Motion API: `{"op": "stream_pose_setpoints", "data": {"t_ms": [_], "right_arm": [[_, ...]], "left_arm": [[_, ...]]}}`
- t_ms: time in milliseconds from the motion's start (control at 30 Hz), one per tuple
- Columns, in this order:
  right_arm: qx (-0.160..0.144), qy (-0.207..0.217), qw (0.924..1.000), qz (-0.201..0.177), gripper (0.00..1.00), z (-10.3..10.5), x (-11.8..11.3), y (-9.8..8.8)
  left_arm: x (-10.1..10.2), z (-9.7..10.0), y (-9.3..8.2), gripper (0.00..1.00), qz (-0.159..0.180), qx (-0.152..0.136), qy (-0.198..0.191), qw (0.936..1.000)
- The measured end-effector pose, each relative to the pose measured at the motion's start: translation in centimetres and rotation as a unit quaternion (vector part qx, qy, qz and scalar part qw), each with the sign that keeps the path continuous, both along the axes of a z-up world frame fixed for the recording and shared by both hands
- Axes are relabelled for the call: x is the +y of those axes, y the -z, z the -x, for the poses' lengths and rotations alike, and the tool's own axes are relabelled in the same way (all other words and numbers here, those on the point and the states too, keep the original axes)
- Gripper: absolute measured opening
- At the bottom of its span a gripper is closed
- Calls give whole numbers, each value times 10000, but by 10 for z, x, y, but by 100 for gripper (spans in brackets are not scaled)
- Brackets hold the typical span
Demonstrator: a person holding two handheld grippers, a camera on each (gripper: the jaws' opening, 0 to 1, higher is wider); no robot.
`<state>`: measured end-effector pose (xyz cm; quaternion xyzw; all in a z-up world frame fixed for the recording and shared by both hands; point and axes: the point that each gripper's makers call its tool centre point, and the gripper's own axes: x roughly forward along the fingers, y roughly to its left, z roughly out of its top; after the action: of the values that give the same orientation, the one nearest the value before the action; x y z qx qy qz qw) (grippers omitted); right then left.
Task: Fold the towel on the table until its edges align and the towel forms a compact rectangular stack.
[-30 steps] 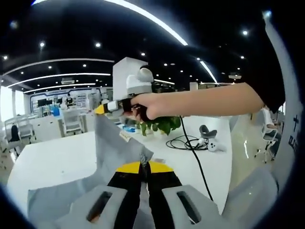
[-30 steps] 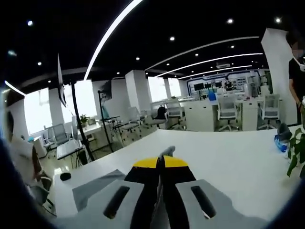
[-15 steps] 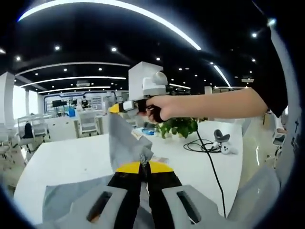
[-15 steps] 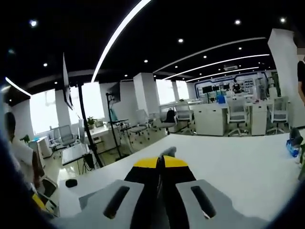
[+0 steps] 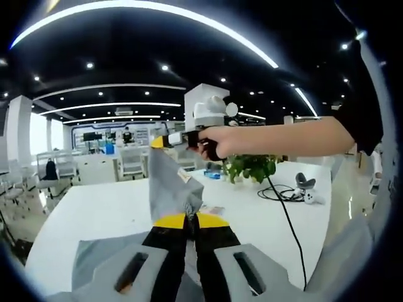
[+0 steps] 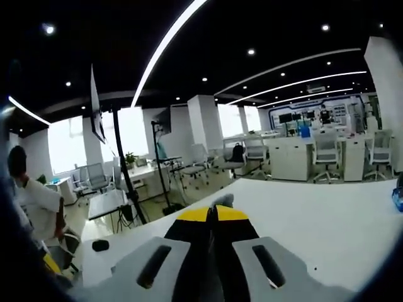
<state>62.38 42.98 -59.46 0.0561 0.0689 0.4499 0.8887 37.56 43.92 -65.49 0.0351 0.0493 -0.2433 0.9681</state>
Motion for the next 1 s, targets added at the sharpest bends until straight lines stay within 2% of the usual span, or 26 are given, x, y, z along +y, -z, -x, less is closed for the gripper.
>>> {"op": "stream_pose_setpoints", "data": {"t_ms": [400,567,800,1000], "right_arm": [[31,-220,9998,2,0,3,33,6],[124,-322,9994,77,0,5,44,14],[271,-386,9988,135,0,4,59,39],[362,-419,9984,139,0,3,71,50]], "left_arm": [[35,8,12,4,-12,133,-353,9993],[43,11,21,4,57,226,-462,9987],[53,15,38,4,120,393,-612,9973],[67,14,43,4,260,444,-779,9956]]}}
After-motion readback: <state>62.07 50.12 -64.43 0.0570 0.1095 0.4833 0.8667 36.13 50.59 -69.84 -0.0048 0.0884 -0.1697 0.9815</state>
